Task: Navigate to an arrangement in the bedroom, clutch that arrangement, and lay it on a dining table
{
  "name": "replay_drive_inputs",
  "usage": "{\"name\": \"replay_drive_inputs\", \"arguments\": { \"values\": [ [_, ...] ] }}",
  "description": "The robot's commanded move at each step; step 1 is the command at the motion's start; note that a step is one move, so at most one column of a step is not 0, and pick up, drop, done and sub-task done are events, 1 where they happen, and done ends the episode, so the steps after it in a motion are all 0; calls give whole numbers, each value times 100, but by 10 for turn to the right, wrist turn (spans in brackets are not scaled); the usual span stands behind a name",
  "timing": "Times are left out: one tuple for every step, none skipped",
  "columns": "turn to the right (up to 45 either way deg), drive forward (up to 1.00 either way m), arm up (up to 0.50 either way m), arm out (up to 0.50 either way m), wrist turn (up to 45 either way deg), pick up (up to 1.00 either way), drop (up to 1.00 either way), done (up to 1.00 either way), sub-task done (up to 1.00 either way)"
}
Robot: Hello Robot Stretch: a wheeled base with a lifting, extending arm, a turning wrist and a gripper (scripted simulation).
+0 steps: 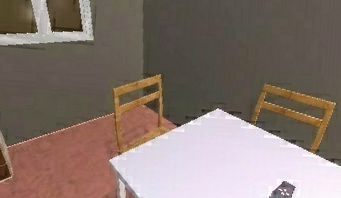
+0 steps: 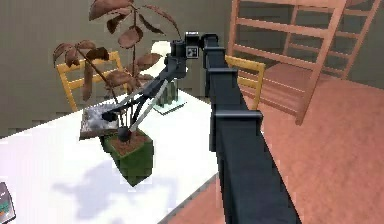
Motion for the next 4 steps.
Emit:
{"name": "replay_drive_inputs", "arguments": {
  "values": [
    [0,0,0,0,390,0,0,0,0],
    [0,0,-4,0,0,0,0,0,0],
    [0,0,-32,0,0,0,0,0,0],
    [0,0,0,0,0,0,100,0,0]
  ]
}}
